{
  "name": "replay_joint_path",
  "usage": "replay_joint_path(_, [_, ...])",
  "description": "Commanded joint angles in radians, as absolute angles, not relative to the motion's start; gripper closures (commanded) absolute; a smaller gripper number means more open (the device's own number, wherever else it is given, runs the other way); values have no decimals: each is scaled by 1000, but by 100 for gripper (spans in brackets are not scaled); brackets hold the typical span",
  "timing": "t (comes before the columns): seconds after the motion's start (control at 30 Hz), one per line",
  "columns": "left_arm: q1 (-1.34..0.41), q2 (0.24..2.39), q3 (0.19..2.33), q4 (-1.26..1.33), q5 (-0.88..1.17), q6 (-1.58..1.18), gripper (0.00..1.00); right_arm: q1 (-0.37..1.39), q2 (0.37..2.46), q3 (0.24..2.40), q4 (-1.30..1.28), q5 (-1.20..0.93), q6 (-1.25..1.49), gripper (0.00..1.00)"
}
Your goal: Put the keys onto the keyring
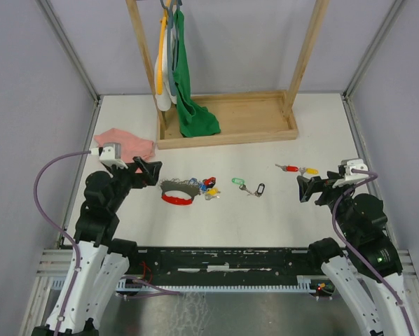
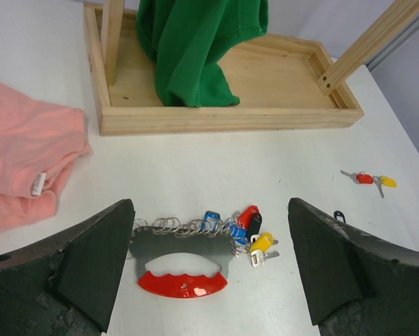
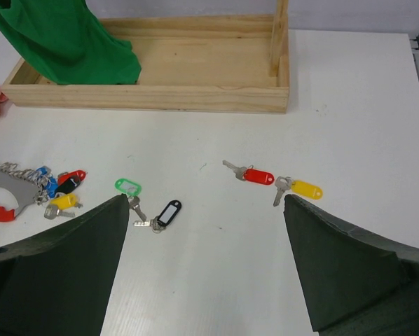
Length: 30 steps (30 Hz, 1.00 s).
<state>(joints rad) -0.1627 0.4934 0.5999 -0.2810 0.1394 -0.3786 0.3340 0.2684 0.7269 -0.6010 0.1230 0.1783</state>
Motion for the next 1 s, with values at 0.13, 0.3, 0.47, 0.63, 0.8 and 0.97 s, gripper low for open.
replay_joint_path(0.13, [-183, 678, 571, -240, 147, -571, 8, 341, 380, 763, -555, 98, 233, 0])
replay_joint_path(0.3, [-282, 830, 578, -196, 98, -603, 9, 341, 453, 742, -559, 2, 198, 0])
replay_joint_path(0.47, [-435, 1027, 610, -107, 1, -638, 9, 341, 484, 746, -567, -58, 186, 0])
replay_joint_path(0.63, [-511, 1225, 690, -53, -64, -606, 13, 341, 536, 762, -587, -113, 170, 0])
replay_joint_path(0.8, [-565, 1406, 816, -36, -150, -529, 14, 341, 564, 761, -577, -180, 177, 0])
replay_joint_path(0.97, [-578, 1586, 918, -59, -145, -492, 14, 341, 586, 770, -579, -194, 178, 0])
